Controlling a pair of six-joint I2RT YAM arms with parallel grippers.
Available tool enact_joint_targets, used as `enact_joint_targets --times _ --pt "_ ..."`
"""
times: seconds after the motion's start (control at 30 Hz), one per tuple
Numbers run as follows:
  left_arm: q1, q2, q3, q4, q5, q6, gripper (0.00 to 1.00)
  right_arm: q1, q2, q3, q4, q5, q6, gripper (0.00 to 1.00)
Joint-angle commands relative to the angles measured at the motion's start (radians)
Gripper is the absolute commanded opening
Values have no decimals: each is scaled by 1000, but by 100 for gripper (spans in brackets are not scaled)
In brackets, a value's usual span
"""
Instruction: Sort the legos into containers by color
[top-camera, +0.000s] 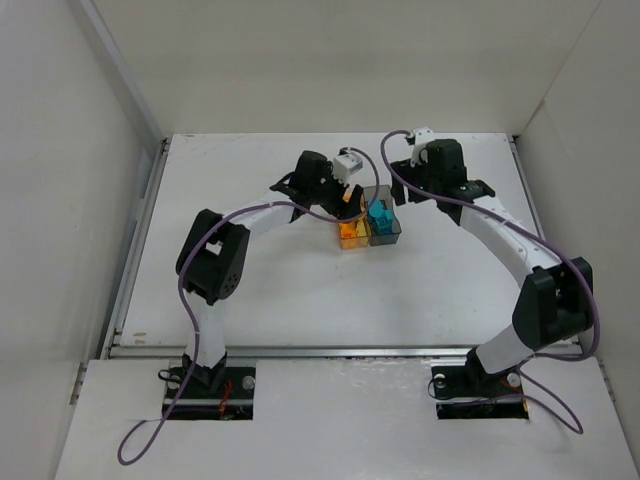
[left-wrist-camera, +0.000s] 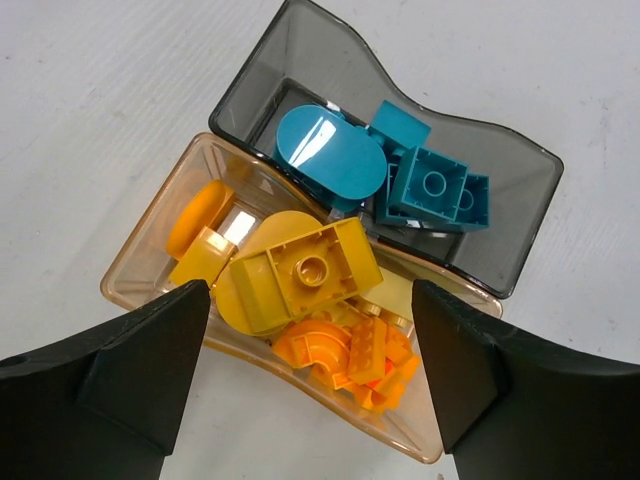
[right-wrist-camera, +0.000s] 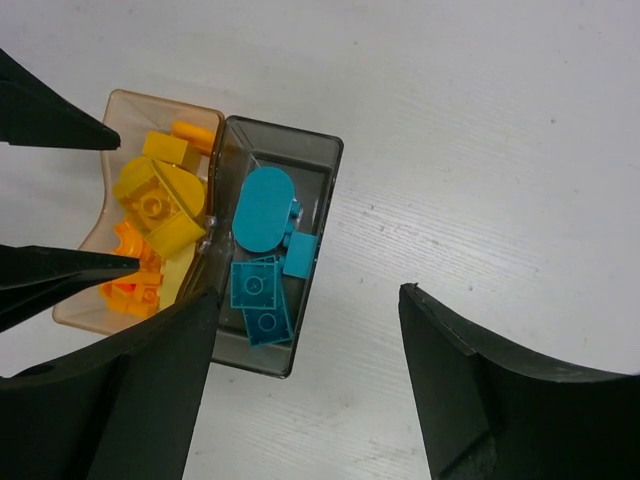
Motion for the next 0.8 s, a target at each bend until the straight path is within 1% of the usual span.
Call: enact_joint_targets --times 0.0,0.07,0.1,0.13,0.17,0.2,0.23,0.27,0.37,0.4,0.43,0.47,0.5,0.53,0.57,0.63,0.67,0.7,0.77 --pt "11 -100 4 -8 -11 -24 80 1 -74 4 -16 39 -3 78" --pt "23 -152 4 -18 -23 -39 80 1 -100 14 -27 50 27 81" --pt "40 -174 4 -28 -40 -58 80 -11 -114 15 -36 71 36 86" --pt "52 -195 4 -28 -58 -82 80 -24 -144 15 -36 90 47 98" --pt "79 -235 13 -58 -127 -99 81 -48 -172 15 -48 134 70 100" --pt "80 -254 13 -58 -174 -117 82 -48 -172 15 -59 151 81 100" --pt "112 -271 33 -98 -234 -139 83 -85 -195 15 -59 171 95 100" --pt "130 -289 33 -119 -364 -179 85 -108 -195 15 -73 189 128 100" --pt "215 -370 21 -184 -561 -220 92 -221 -208 5 -123 260 213 100" --pt "234 -389 10 -199 -700 -231 94 -251 -208 5 -142 284 277 100" --pt "251 -424 -1 -216 -771 -242 96 -278 -208 5 -181 342 312 100" --pt "277 -438 -26 -242 -837 -242 97 -327 -223 -4 -201 367 344 100" --pt "278 -450 -43 -242 -898 -225 99 -347 -235 -4 -215 386 399 100" --pt "288 -474 -66 -242 -1029 -208 99 -363 -252 -19 -225 403 421 100" --pt "288 -488 -120 -242 -1081 -179 99 -375 -273 -33 -225 435 440 100" --pt "288 -516 -175 -230 -1139 -168 99 -375 -345 -77 -214 479 486 100" --pt "288 -551 -201 -230 -1140 -168 99 -375 -370 -91 -200 505 495 100" --pt "288 -570 -252 -230 -1123 -197 99 -375 -416 -120 -200 515 504 100" --pt "288 -609 -289 -230 -1059 -231 99 -375 -456 -140 -186 524 523 100"
